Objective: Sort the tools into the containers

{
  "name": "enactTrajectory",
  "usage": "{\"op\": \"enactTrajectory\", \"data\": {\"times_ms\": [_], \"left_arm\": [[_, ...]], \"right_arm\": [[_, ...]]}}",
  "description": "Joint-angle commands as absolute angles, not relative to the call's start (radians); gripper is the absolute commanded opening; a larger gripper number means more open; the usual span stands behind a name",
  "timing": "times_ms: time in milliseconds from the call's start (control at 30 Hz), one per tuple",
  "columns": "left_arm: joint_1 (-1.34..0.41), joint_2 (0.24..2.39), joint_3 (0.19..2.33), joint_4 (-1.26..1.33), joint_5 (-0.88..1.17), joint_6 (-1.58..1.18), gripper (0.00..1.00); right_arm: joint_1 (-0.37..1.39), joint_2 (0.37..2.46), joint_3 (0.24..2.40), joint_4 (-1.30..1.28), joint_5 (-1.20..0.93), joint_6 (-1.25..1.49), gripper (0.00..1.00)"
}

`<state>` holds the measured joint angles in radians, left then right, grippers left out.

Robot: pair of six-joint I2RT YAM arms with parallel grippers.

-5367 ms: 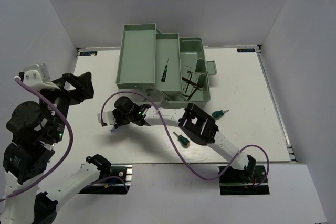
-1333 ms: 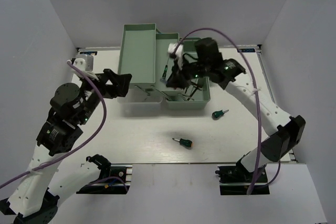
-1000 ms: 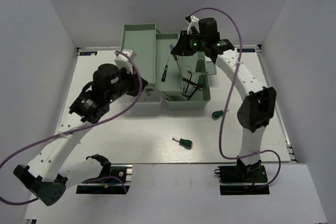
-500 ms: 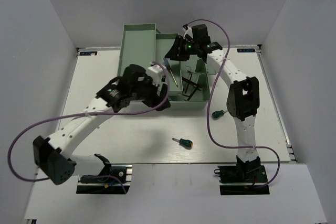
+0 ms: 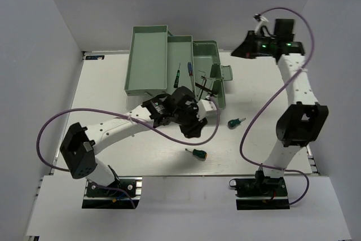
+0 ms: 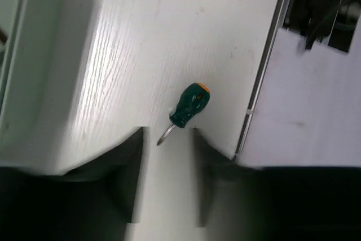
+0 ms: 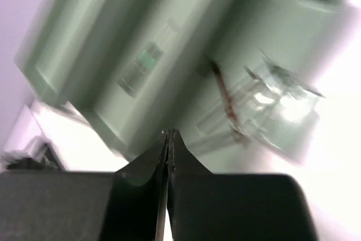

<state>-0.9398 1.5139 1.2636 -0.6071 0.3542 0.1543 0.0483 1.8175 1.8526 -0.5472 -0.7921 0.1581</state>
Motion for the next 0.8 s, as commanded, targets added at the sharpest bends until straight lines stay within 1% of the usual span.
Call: {"op": "enactTrajectory", "data": {"times_ms": [0, 33, 67, 100, 133, 167, 200, 233, 300, 333, 400, 767], "left_arm": [[-0.98, 1.549, 1.239, -0.537, 0.374, 0.267, 0.58], [-1.003, 1.563, 1.239, -0.537, 0.362, 0.282, 0.66], [-1.015, 1.58, 1.239, -0.523, 0.362, 0.297, 0.72], [-1.026, 1.613, 1.239, -0.523, 0.348, 0.322, 0.76], [-1.046, 1.629, 1.239, -0.512, 0.348, 0.333, 0.79], [-1.055, 1.646, 1.239, -0.512, 0.336, 0.344, 0.79], [-1.064, 1.661, 1.239, -0.502, 0.322, 0.353, 0.8], [-1.078, 1.686, 1.239, -0.488, 0.305, 0.363, 0.8], [-1.092, 1.695, 1.218, -0.474, 0.29, 0.364, 0.82], [-1.104, 1.704, 1.209, -0.457, 0.275, 0.364, 0.82], [-1.115, 1.704, 1.18, -0.443, 0.265, 0.373, 0.82], [-1.155, 1.749, 1.106, -0.368, 0.124, 0.403, 0.82]], "right_arm": [[-0.057, 1.802, 1.813, -0.986, -0.934, -0.331, 0.0], [-0.066, 1.796, 1.809, -1.044, -0.943, -0.401, 0.01], [-0.077, 1.786, 1.789, -1.095, -0.946, -0.467, 0.11], [-0.077, 1.779, 1.754, -1.226, -0.94, -0.655, 0.37], [-0.078, 1.769, 1.7, -1.244, -0.916, -0.696, 0.44], [-0.078, 1.699, 1.666, -1.241, -0.888, -0.74, 0.5], [-0.077, 1.677, 1.598, -1.223, -0.876, -0.75, 0.55], [-0.077, 1.628, 1.529, -1.18, -0.852, -0.756, 0.55], [-0.078, 1.597, 1.474, -1.114, -0.81, -0.756, 0.56], [-0.078, 1.583, 1.415, -1.086, -0.804, -0.758, 0.56], [-0.078, 1.572, 1.39, -1.091, -0.796, -0.761, 0.58], [-0.086, 1.566, 1.339, -1.103, -0.81, -0.749, 0.58]]}}
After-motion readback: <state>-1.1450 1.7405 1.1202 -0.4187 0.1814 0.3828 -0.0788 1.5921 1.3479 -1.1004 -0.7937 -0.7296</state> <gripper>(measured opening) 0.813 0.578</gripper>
